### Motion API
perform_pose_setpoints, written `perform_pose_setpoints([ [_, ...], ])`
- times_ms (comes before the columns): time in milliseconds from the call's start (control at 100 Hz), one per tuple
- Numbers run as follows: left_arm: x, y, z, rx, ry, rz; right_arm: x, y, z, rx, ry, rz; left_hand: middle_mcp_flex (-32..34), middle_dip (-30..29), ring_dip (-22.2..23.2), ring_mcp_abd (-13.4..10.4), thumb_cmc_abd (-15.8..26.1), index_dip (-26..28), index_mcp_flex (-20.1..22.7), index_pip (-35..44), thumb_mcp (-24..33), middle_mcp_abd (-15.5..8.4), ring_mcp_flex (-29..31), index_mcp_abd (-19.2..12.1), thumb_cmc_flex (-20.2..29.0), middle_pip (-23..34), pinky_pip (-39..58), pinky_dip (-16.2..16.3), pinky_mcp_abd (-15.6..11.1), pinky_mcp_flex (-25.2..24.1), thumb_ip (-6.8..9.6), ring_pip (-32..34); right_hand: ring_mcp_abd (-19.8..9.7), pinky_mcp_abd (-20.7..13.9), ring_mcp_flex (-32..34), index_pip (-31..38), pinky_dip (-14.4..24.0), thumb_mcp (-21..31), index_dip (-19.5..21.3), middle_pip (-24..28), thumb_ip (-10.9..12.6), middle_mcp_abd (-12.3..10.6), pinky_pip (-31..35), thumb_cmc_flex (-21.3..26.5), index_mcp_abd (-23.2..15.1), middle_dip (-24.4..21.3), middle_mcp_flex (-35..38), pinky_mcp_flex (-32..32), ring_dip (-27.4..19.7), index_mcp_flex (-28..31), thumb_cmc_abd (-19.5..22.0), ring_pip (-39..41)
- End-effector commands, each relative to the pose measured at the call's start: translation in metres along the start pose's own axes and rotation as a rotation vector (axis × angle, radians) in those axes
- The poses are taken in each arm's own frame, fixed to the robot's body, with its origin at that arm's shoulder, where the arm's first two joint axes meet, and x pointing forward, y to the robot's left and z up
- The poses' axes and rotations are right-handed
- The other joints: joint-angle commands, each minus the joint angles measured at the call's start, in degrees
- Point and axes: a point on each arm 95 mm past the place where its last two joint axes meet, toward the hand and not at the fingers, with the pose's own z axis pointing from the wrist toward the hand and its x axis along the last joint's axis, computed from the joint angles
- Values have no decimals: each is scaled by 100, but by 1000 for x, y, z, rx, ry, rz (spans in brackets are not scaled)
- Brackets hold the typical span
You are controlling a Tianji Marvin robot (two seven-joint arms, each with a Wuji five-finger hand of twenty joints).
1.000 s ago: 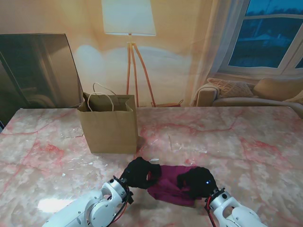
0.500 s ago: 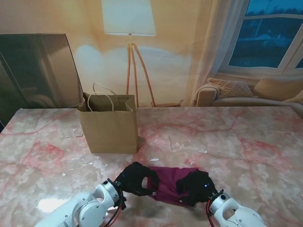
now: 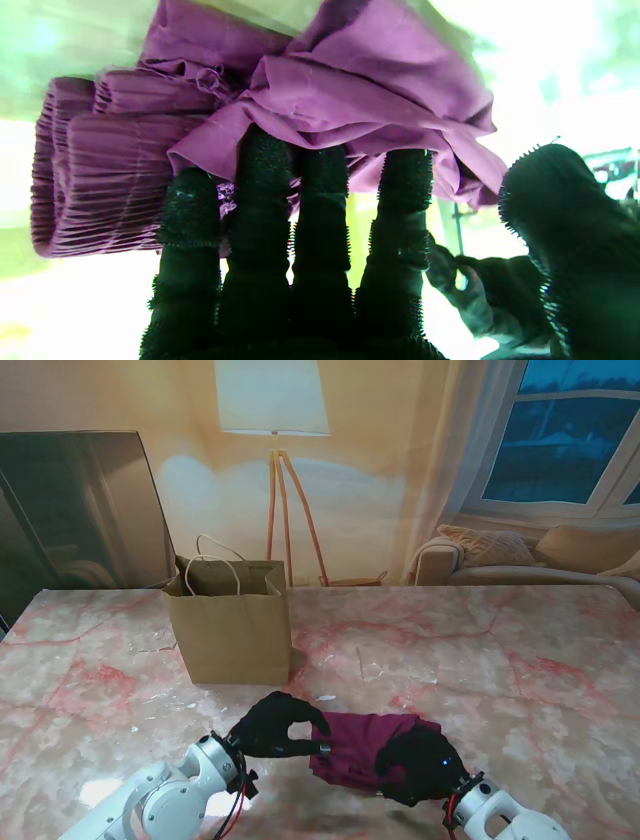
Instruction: Fold the socks and the shorts into the kraft paper bag
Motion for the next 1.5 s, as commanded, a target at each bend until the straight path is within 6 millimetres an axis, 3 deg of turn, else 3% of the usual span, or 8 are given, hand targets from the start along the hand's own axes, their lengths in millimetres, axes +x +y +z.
perform_pose_setpoints([
  [0, 8, -5, 3, 40, 17, -8, 5, -2, -4, -21, 8, 35, -48, -6, 45, 31, 312, -29, 202, 37, -103, 146, -66, -64, 57, -78, -17, 158, 5, -16, 307, -46, 66, 136, -164, -91, -31, -109, 96, -112, 284, -32, -194, -93, 24, -108, -172, -83, -165, -86, 53, -277],
  [130, 14, -9, 15, 91, 19, 1, 3, 4, -10, -104, -11, 74, 136, 0, -74, -84, 262, -158, 529, 310, 1122, -16, 158, -86, 32, -1, -11, 26, -156, 167, 398, -35, 60, 178, -167, -148, -142, -93, 59, -158, 289, -43, -432, -120, 58, -164, -157, -125, -316, -168, 62, -474],
  [310, 17, -8, 45, 89, 1, 14, -1, 14, -24, -171, -55, 84, 223, -51, -354, -199, -728, -533, 112, 597, 1689, -2, 441, -302, 1493, 61, 463, -346, -473, 593, -339, 63, 57, 190, -174, -181, -255, -205, 33, -261, 314, -48, -636, -123, 73, -258, -138, -171, -490, -234, 203, -695],
  [530, 8, 8, 83, 107, -64, 72, -10, 16, -33, -200, -85, 98, 816, 515, -316, -187, -1213, -658, 111, 1246, 1924, -74, 1087, -561, 2963, 217, 1562, -643, -486, 1289, -573, 637, 64, 226, -102, -156, -252, -263, 37, -229, 344, -37, -618, -50, 37, -256, -71, -132, -487, -175, 281, -662],
  [740, -2, 30, 94, 26, -104, 156, -18, 13, -37, -210, -104, 109, 71, -71, -423, -242, -1625, -589, -993, -523, 3507, -88, 675, 122, 1465, 149, 1229, -898, -595, 1113, -145, 402, 48, 262, -74, -100, -247, -245, 60, -210, 360, -55, -602, 16, 28, -248, -24, -118, -485, -79, 269, -652],
  [1240, -8, 71, 76, -242, -156, 190, -23, 6, -34, -212, -122, 126, -1861, -760, -831, 183, -1485, -1343, -2231, -2082, 2292, 656, -991, 1576, 167, -228, -33, -1137, -277, -304, -423, -386, 53, 288, -65, -37, -247, -198, 113, -212, 360, -55, -594, 89, -21, -239, 2, -121, -490, 52, 288, -660],
  [1420, -12, 81, 75, -273, -187, 231, -22, 4, -31, -208, -118, 127, -1446, -223, -467, 206, -1641, -1495, -2600, -2476, 2209, 556, -860, 2175, 52, 244, -215, -896, -181, -398, -451, -65, 51, 285, -60, -34, -248, -258, 19, -213, 178, -53, -593, 170, -65, -239, 18, -114, -493, 73, 294, -661],
  [1490, -13, 86, 75, -285, -200, 234, -22, 4, -30, -210, -116, 126, -994, 860, 63, 253, -1878, -1446, -2432, -2434, 2451, 137, -595, 2190, 149, 1161, -200, -803, -72, -341, -467, 379, 35, 287, -47, 31, -252, -270, -119, -220, 31, -57, -591, 218, -92, -244, 33, -107, -501, 70, 300, -668],
])
